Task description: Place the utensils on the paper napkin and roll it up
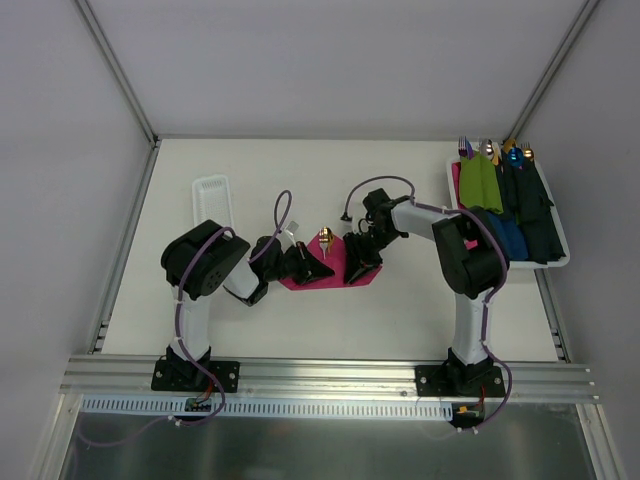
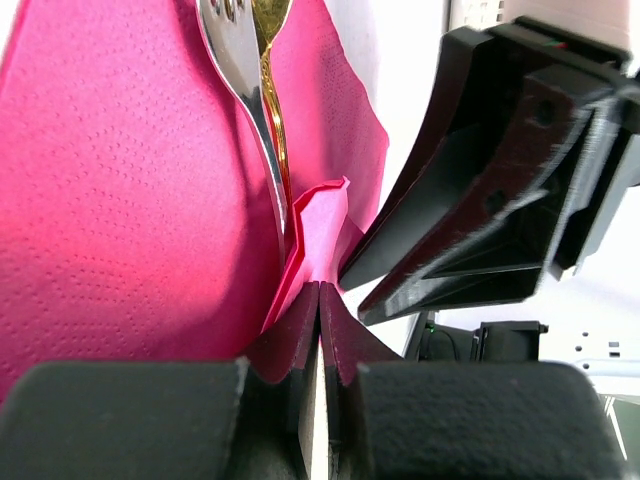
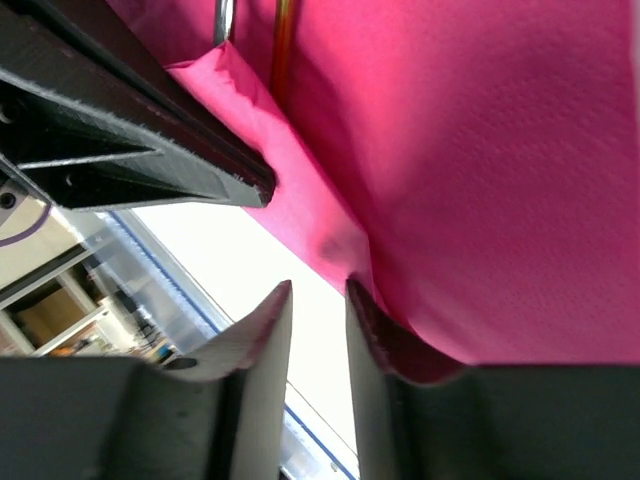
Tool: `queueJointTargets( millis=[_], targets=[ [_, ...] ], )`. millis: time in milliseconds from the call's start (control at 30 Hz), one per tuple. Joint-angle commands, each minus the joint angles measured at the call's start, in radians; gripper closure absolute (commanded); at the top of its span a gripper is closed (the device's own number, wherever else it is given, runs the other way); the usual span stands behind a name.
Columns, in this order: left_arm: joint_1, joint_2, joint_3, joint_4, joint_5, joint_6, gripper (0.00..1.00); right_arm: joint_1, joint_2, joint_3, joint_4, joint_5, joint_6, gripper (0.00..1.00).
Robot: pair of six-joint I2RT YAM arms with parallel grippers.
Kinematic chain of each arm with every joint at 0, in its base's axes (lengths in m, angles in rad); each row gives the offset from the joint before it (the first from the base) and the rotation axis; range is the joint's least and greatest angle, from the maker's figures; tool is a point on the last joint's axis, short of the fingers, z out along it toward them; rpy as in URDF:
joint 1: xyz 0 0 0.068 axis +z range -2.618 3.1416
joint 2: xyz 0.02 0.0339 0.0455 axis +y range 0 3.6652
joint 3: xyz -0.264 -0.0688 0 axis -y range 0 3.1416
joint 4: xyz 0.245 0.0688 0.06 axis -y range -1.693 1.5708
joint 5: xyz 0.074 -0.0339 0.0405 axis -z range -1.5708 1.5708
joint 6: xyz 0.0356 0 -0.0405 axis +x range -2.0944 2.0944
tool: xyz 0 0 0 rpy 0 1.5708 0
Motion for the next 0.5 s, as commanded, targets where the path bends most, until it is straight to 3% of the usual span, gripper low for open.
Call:
queueJointTargets(
  millis=[0, 233, 467],
  targets=[
    [0.010, 0.035, -0.010, -0.005, -0.032, 0.019, 1.00, -0.002, -0.103, 0.048, -0.057, 0.064, -0.049, 0.68],
    [0.010, 0.030, 0.001, -0.066, -0.049, 0.033, 1.00, -0.054, -0.197, 0.054, -0.111, 0.131, -0.033, 0.57],
    [0.010, 0.029, 0.016, -0.094, -0.045, 0.045, 1.00, -0.175, -0.121, 0.041, -0.157, 0.141, -0.044, 0.43]
  ],
)
